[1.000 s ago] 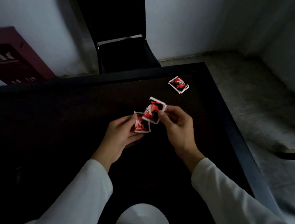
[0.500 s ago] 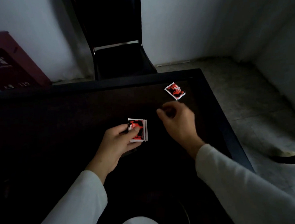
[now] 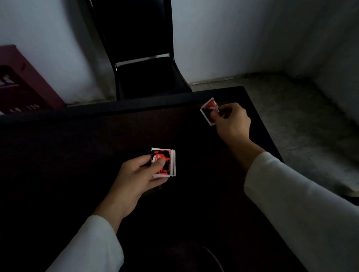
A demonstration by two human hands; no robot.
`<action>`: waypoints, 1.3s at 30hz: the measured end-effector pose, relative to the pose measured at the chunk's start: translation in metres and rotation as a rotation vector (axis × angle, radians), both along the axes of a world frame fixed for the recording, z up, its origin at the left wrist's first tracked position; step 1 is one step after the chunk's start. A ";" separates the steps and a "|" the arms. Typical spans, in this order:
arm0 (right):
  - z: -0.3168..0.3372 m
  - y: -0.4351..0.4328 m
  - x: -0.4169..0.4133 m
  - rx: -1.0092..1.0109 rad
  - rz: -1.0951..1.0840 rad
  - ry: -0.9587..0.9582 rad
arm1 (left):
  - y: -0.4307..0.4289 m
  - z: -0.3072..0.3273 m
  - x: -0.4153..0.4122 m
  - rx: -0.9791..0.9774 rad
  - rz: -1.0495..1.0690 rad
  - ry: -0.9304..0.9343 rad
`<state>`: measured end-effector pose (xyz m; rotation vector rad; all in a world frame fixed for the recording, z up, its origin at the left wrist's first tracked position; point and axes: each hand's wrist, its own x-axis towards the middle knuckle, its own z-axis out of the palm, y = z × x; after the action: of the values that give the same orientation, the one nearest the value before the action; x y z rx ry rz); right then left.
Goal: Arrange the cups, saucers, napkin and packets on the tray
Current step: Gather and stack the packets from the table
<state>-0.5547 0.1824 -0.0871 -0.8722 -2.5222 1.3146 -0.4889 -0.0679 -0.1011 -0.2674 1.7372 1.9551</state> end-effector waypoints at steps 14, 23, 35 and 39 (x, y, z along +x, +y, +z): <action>0.038 -0.037 0.069 -0.926 0.089 0.349 | 0.010 0.040 0.036 0.056 0.162 -0.152; 0.084 -0.054 0.121 -1.055 0.242 0.299 | 0.012 0.115 0.075 0.203 0.156 -0.058; 0.197 -0.117 0.200 -1.095 0.417 0.263 | -0.060 0.214 0.163 0.252 0.188 -0.031; 0.225 -0.145 0.241 -0.877 0.467 0.312 | -0.084 0.239 0.191 0.247 0.200 -0.023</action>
<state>-0.3138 0.0371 0.1379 -0.1089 -1.9165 2.5431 -0.2975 -0.1515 0.1376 -0.3857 1.4829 2.2756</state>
